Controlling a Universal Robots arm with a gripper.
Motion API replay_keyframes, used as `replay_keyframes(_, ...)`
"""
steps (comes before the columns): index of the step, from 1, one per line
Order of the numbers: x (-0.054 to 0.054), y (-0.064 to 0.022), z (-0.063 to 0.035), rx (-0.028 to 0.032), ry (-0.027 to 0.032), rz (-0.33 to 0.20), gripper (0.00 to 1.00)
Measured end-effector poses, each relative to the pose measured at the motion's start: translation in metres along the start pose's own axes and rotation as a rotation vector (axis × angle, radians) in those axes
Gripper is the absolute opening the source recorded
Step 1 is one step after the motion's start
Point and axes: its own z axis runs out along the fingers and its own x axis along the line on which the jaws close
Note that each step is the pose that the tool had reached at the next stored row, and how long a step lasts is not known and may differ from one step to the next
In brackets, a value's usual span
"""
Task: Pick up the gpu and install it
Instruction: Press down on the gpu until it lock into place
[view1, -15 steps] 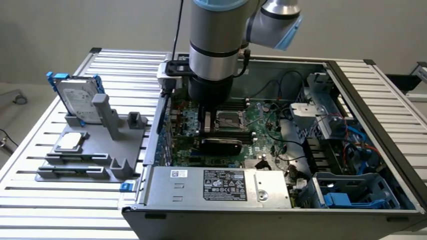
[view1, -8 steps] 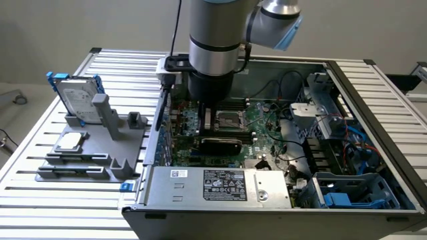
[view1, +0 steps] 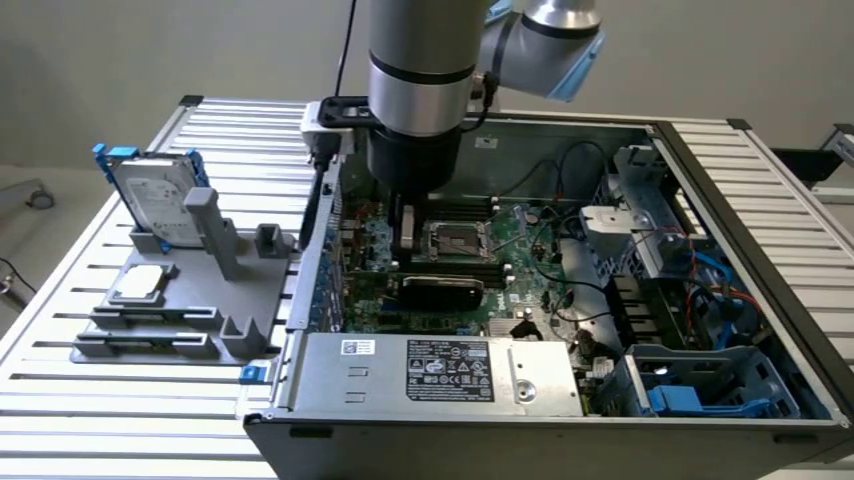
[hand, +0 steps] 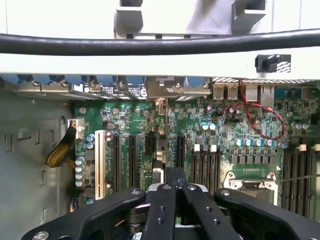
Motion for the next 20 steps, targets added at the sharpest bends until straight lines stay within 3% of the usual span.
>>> replay_keyframes(3,0.0,0.0065,-0.0004,-0.0029,0.011,0.0,0.11)
replay_keyframes(7,0.0,0.0158,0.0,-0.0068,0.0322,-0.001,0.11)
replay_keyframes(9,0.0,0.02,0.0,-0.0105,0.0401,-0.001,0.11)
replay_keyframes(20,-0.001,0.0306,-0.0031,-0.0417,0.0568,0.0,0.11)
